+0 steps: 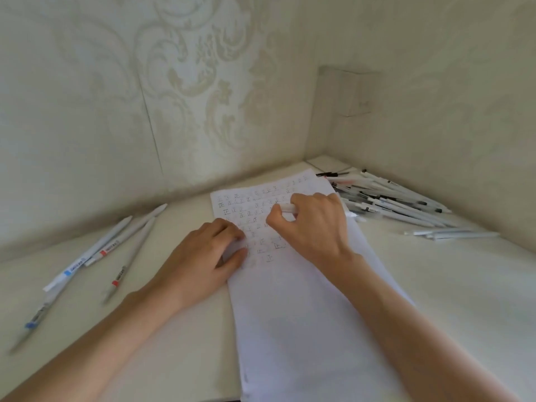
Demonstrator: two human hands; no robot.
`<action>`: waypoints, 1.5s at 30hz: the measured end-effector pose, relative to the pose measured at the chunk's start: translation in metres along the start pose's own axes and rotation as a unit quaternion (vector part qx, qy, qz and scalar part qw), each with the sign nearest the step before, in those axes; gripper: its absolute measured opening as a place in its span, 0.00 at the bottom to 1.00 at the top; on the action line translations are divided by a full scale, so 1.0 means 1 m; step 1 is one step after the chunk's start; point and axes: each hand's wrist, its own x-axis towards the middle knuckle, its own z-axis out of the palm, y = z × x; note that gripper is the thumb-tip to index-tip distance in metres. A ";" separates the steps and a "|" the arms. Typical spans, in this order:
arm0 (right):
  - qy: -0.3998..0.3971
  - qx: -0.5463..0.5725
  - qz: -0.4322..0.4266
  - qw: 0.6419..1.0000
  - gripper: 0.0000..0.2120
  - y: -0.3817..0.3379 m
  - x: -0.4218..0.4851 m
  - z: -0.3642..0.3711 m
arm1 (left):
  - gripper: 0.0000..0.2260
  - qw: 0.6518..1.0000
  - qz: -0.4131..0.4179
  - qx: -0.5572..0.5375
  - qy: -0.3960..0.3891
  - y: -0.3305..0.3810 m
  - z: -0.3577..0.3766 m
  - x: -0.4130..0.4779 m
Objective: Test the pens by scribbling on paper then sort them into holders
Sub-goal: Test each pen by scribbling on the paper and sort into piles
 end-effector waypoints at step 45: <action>-0.149 0.317 0.172 0.921 0.11 -0.004 -0.019 -0.007 | 0.34 0.990 -0.101 0.039 -0.093 0.029 0.006 -0.008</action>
